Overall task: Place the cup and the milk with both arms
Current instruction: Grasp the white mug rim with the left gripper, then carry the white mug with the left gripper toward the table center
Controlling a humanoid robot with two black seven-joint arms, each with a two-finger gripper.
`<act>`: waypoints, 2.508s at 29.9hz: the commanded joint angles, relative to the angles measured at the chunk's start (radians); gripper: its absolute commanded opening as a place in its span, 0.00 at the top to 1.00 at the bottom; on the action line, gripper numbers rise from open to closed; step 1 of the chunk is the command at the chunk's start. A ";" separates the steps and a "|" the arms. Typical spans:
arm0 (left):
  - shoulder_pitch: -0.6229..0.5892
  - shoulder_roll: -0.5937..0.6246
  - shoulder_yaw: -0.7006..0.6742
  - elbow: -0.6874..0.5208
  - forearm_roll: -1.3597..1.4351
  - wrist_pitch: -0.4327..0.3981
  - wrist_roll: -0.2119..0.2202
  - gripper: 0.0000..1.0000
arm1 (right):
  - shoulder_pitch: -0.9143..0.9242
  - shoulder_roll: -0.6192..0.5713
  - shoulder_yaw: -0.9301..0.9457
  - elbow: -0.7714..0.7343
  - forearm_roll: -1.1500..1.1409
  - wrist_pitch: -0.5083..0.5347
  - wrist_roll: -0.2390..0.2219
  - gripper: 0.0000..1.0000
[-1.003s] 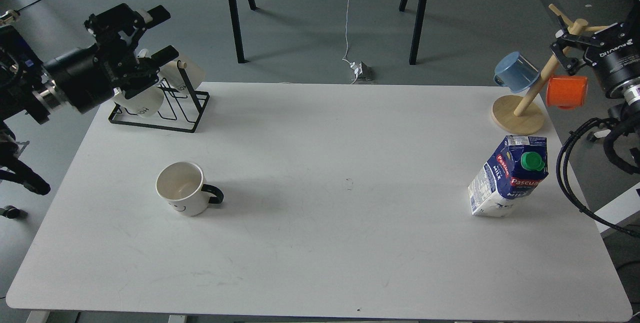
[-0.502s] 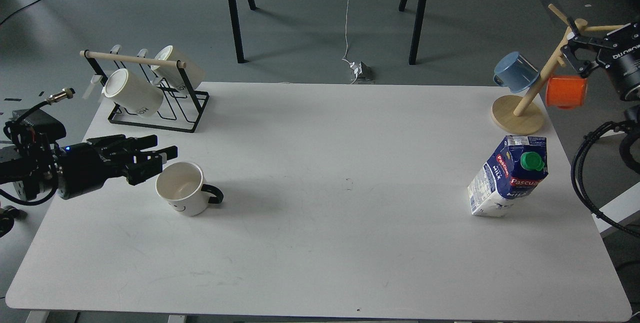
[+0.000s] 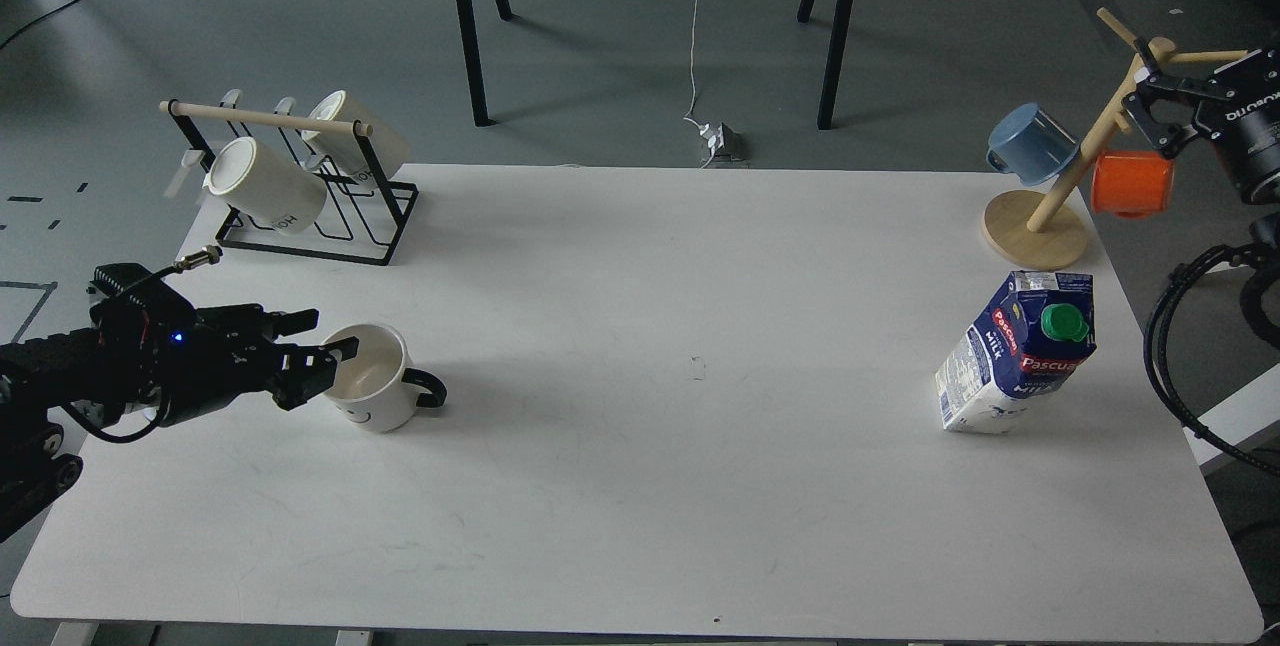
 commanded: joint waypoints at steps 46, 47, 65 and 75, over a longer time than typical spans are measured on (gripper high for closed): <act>-0.261 -0.475 0.040 -0.162 0.133 -0.284 0.033 0.97 | -0.001 -0.045 0.000 -0.008 -0.005 0.000 0.002 0.00; -0.264 -0.486 0.052 -0.157 0.133 -0.296 0.048 0.97 | -0.001 -0.045 0.000 -0.008 -0.005 0.000 0.002 0.00; -0.267 -0.658 0.123 0.050 0.133 -0.313 0.160 0.89 | -0.001 -0.061 0.008 -0.011 -0.005 0.000 0.002 0.00; -0.264 -0.644 0.104 0.036 0.133 -0.275 0.152 0.44 | -0.001 -0.061 0.011 -0.014 -0.005 0.000 0.002 0.00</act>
